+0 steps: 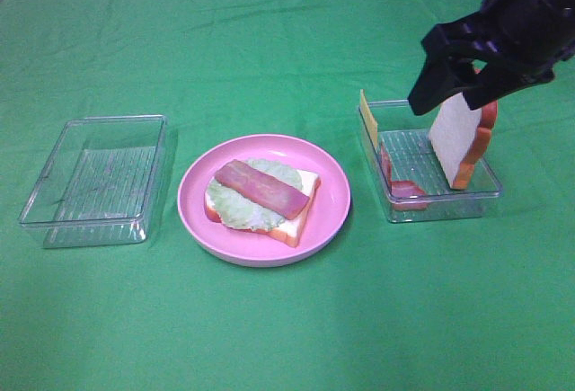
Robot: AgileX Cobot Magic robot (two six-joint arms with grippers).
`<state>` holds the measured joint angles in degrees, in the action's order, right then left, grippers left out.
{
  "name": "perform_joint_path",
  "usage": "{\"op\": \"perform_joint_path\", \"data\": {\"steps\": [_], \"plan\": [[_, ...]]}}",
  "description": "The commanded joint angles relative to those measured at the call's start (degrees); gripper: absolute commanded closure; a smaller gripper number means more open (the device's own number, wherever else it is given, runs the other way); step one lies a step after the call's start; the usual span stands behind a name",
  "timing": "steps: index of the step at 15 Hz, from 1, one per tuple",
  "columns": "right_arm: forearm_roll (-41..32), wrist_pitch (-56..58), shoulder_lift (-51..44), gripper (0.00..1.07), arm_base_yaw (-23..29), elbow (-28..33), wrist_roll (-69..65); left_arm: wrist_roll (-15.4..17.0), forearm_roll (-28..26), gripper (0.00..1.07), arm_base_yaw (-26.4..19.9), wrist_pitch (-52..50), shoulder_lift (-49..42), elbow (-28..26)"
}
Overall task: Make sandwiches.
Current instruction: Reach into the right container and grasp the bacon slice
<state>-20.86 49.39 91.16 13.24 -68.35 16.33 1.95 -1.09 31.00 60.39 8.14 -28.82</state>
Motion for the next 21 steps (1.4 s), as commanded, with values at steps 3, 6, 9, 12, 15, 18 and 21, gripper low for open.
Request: {"op": "perform_joint_path", "data": {"steps": [3, 6, 9, 12, 15, 18, 21], "plan": [[3.72, 1.89, 13.12, 0.42, 2.23, -9.68, -9.63, -0.17, -0.17, 0.24, 0.17, -0.46, -0.34, 0.11], [3.95, 1.43, 20.40, 0.42, 2.23, -12.89, -9.74, -0.17, -0.17, 0.24, 0.17, -0.40, -0.40, 0.11], [7.73, -0.80, 26.07, 0.42, 2.18, -15.64, -13.01, -0.17, -0.17, 0.24, 0.17, -0.46, -0.40, 0.11], [7.79, -2.18, 27.96, 0.49, 2.18, -15.93, -13.24, -0.17, -0.17, 0.24, 0.17, -0.46, -0.40, 0.11], [6.59, 0.06, 28.76, 0.58, 2.18, -15.93, -13.24, -0.17, -0.17, 0.24, 0.17, -0.46, -0.40, 0.11], [4.81, 1.72, 28.71, 0.58, 2.18, -15.93, -13.24, -0.17, -0.17, 0.24, 0.17, -0.46, -0.40, 0.11], [4.70, 3.90, 28.71, 0.65, 2.18, -15.93, -13.24, -0.17, -0.17, 0.24, 0.17, -0.46, -0.40, 0.11]]}}
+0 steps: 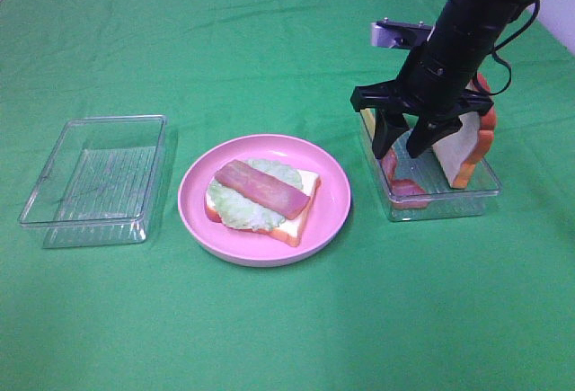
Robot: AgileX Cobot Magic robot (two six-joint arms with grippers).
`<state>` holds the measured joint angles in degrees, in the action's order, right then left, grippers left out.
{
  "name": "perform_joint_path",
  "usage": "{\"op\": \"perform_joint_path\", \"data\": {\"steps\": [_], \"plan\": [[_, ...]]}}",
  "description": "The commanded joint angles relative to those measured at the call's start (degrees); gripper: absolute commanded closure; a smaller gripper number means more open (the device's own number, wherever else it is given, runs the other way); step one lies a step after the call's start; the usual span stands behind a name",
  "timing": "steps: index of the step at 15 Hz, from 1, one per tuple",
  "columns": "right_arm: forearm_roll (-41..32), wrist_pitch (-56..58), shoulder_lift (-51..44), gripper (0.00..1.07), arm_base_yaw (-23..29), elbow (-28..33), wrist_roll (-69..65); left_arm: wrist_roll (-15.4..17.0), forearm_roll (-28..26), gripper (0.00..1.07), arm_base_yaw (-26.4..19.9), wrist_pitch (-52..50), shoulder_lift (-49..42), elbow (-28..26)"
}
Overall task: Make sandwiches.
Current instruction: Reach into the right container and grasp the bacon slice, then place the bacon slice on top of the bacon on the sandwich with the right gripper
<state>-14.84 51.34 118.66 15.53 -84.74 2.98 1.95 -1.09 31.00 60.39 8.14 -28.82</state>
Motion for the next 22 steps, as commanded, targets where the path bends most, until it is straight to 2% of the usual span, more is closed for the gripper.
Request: {"op": "perform_joint_path", "data": {"steps": [1, 3, 4, 6, 15, 17, 21, 22], "plan": [[-1.32, 2.69, 1.20, 0.69, -0.11, 0.46, 0.11, -0.17, -0.17, 0.24, 0.17, -0.46, -0.40, 0.11], [-1.32, 3.04, 1.20, 0.75, -0.11, 0.46, 0.11, -0.17, -0.17, 0.24, 0.17, -0.46, -0.40, 0.11], [-1.32, 3.95, 1.15, 0.96, -0.11, 0.23, 0.11, -0.17, -0.17, 0.24, 0.17, -0.46, -0.40, 0.11], [-1.55, 4.53, 0.80, 1.07, -0.11, 0.11, 0.11, -0.17, -0.17, 0.24, 0.17, -0.46, -0.40, 0.11], [-3.32, 6.82, -12.20, 1.07, -0.11, -0.52, 0.11, -0.17, -0.17, 0.24, 0.17, -0.46, -0.40, 0.11], [-6.88, 7.45, -13.92, 1.07, -0.06, -0.52, 1.78, -0.17, -0.17, 0.24, 0.17, -0.46, -0.40, 0.11], [-23.61, 12.38, -14.84, 1.07, 0.34, -0.52, 12.55, -0.17, -0.17, 0.24, 0.17, -0.46, -0.40, 0.11], [-25.84, 13.46, -14.84, 1.07, 0.80, -0.52, 14.15, -0.17, -0.17, 0.24, 0.17, -0.46, -0.40, 0.11]]}}
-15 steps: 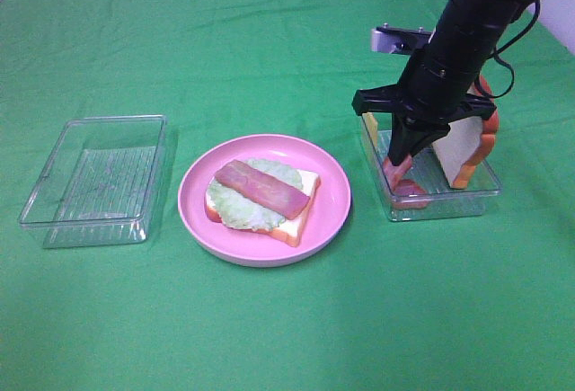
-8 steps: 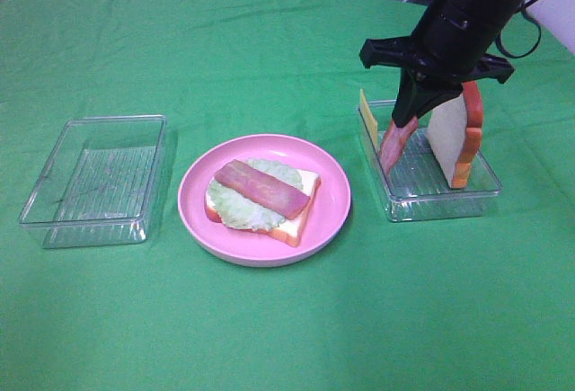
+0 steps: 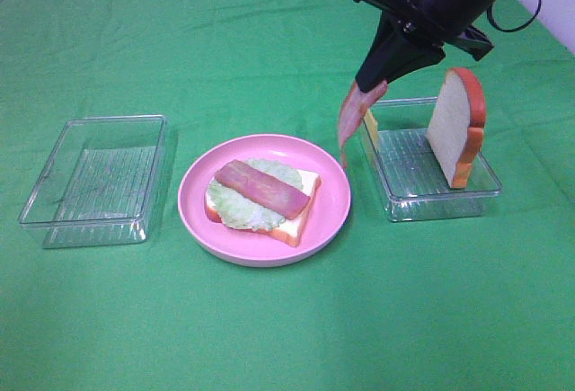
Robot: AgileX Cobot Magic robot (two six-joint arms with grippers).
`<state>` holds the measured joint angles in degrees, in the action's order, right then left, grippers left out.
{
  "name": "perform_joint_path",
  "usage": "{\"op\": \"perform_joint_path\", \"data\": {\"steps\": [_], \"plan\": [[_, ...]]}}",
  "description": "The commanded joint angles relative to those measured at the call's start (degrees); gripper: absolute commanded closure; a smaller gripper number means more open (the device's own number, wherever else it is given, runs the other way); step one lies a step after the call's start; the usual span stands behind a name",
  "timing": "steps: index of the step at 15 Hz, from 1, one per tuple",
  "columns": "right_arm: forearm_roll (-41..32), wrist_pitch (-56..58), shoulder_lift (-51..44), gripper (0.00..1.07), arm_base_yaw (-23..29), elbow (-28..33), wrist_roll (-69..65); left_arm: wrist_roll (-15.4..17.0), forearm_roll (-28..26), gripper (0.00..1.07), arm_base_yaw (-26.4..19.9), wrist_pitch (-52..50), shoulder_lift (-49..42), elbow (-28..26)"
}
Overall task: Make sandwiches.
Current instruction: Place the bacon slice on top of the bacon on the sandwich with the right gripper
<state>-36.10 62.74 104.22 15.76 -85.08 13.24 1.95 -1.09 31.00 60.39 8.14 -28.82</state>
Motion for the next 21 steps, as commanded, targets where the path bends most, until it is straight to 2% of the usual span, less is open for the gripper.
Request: {"op": "perform_joint_path", "data": {"steps": [1, 5, 7, 10, 12, 14, 20, 21], "plan": [[-6.42, 2.46, -0.40, 1.07, 2.01, -0.17, 5.04, -0.17, -0.17, 0.24, 0.17, -0.46, -0.40, 0.11], [-8.37, -6.30, 0.74, 1.07, 10.94, -0.17, 6.53, -0.17, -0.17, 0.24, 0.17, -0.46, -0.34, 0.11], [-9.74, -8.59, 2.81, 1.07, 13.06, -0.17, 6.02, -0.17, -0.17, 0.24, 0.17, -0.46, -0.34, 0.11], [-20.80, -13.06, 9.22, 1.07, 14.44, -0.17, 8.19, -0.17, -0.17, 0.24, 0.17, -0.46, -0.34, 0.11], [-24.58, -14.90, 12.26, 1.07, 14.38, -0.17, 11.40, -0.17, -0.17, 0.24, 0.17, -0.46, -0.34, 0.11], [-22.86, -16.50, 13.81, 1.07, 14.32, -0.17, 11.40, -0.17, -0.17, 0.24, 0.17, -0.46, -0.34, 0.11], [-1.20, -21.72, 14.90, 1.07, 14.32, -0.17, -5.10, -0.11, -0.17, 0.24, 0.17, -0.46, -0.34, 0.11], [2.86, -21.72, 14.90, 1.02, 14.32, -0.17, -8.37, -0.11, -0.17, 0.24, 0.17, -0.46, -0.34, 0.11]]}}
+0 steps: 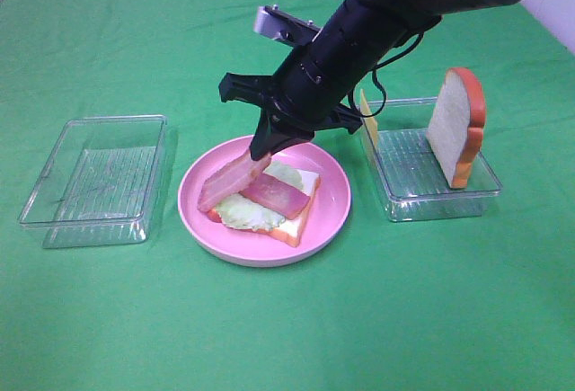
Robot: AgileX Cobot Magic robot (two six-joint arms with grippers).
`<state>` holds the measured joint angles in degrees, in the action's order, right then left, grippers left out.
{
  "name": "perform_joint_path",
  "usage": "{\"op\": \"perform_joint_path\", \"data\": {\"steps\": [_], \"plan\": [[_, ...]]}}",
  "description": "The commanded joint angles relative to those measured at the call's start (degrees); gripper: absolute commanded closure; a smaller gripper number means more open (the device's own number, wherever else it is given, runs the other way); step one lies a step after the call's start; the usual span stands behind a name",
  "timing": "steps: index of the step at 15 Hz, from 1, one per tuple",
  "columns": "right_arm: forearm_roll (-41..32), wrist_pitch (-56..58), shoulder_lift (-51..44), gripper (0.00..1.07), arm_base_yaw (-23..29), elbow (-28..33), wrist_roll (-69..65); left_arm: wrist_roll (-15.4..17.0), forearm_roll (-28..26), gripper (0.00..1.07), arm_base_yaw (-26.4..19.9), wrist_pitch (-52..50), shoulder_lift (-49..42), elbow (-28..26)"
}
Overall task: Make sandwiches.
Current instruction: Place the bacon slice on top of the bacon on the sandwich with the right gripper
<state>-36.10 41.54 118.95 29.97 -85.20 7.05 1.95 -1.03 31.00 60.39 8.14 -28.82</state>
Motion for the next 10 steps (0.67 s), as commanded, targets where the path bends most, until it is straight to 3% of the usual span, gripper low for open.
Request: {"op": "perform_joint_path", "data": {"steps": [1, 5, 9, 10], "plan": [[3.44, -0.63, 0.17, 0.97, 0.11, -0.06, -2.69, -0.11, -0.23, 0.24, 0.17, -0.46, -0.34, 0.11], [6.19, -0.92, 0.17, 0.45, 0.11, -0.06, -4.47, -0.11, -0.23, 0.24, 0.17, -0.46, -0.34, 0.11], [11.75, 6.36, 0.17, 0.45, 0.00, -4.41, -6.47, -0.11, -0.23, 0.24, 0.17, -0.46, -0.34, 0.11], [19.65, 12.89, 0.17, 0.45, 0.00, -10.14, -11.23, -0.11, -0.23, 0.24, 0.17, -0.46, -0.34, 0.11]]}}
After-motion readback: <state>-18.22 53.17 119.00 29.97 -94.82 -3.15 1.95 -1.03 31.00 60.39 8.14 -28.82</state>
